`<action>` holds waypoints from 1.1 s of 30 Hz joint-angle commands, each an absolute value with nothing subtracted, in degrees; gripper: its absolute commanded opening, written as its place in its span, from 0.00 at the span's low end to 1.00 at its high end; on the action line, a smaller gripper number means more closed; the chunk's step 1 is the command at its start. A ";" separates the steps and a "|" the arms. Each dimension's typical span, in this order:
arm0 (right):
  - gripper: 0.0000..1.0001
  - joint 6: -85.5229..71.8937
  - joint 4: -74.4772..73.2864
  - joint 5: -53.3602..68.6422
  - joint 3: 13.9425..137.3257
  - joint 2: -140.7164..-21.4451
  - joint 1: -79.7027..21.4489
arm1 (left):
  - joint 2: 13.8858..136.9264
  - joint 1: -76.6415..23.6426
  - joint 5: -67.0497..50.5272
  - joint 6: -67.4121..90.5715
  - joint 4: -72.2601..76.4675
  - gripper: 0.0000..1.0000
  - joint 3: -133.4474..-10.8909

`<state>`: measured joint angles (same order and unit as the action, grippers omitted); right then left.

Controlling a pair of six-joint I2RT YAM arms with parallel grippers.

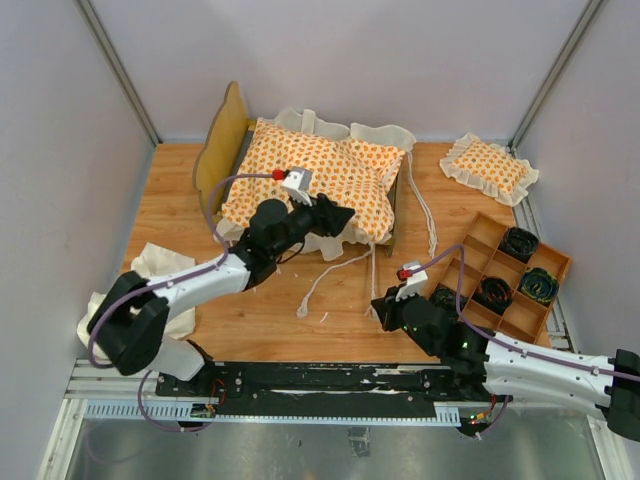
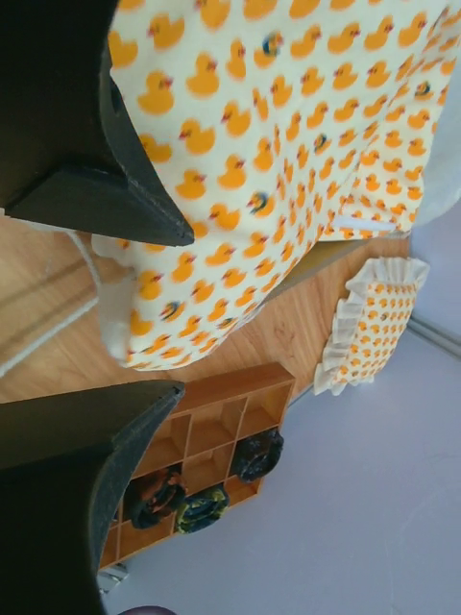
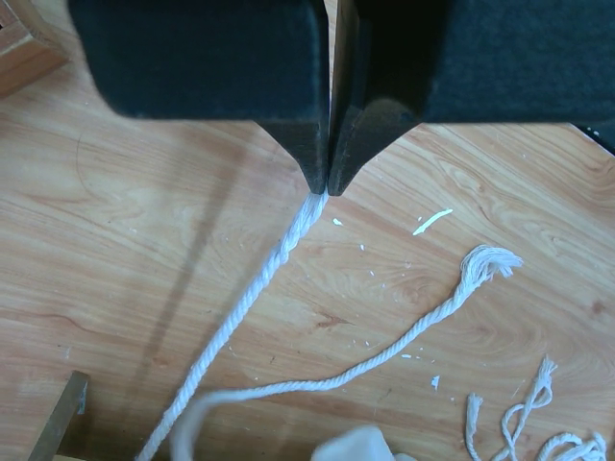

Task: Set up the pet bed
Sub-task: Cross the ropes on the bed frame, then tie the ropes to the bed frame.

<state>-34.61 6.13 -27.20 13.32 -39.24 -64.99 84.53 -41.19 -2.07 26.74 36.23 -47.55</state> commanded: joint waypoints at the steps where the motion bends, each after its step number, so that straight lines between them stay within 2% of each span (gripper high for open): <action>1: 0.00 -34.73 6.27 -28.56 13.25 -39.15 -65.90 | 76.44 -41.70 1.12 21.03 24.74 0.65 -41.81; 5: 0.00 -34.37 5.93 -28.26 14.04 -39.22 -65.92 | 69.60 -42.58 3.54 21.35 18.06 0.66 -34.93; 12: 0.00 -35.05 6.87 -26.44 14.20 -39.45 -65.92 | 62.53 -44.16 4.09 25.31 16.49 0.62 -23.06; 21: 0.00 -36.76 7.40 -28.20 15.66 -39.65 -65.92 | 69.67 -49.48 8.97 28.35 21.35 0.62 -18.04; 27: 0.00 -39.60 6.96 -29.68 16.22 -38.78 -65.87 | 76.32 -52.09 11.81 30.45 25.05 0.57 -17.24; 29: 0.00 -40.12 6.86 -29.71 16.61 -38.60 -65.91 | 77.25 -53.13 12.47 30.88 25.32 0.50 -17.18; 30: 0.00 -40.35 6.81 -29.82 16.75 -38.60 -65.90 | 77.29 -53.76 12.56 31.26 25.83 0.43 -16.98; 33: 0.00 -41.16 7.06 -30.79 17.95 -38.92 -65.84 | 75.72 -57.01 12.71 32.33 27.52 0.16 -16.70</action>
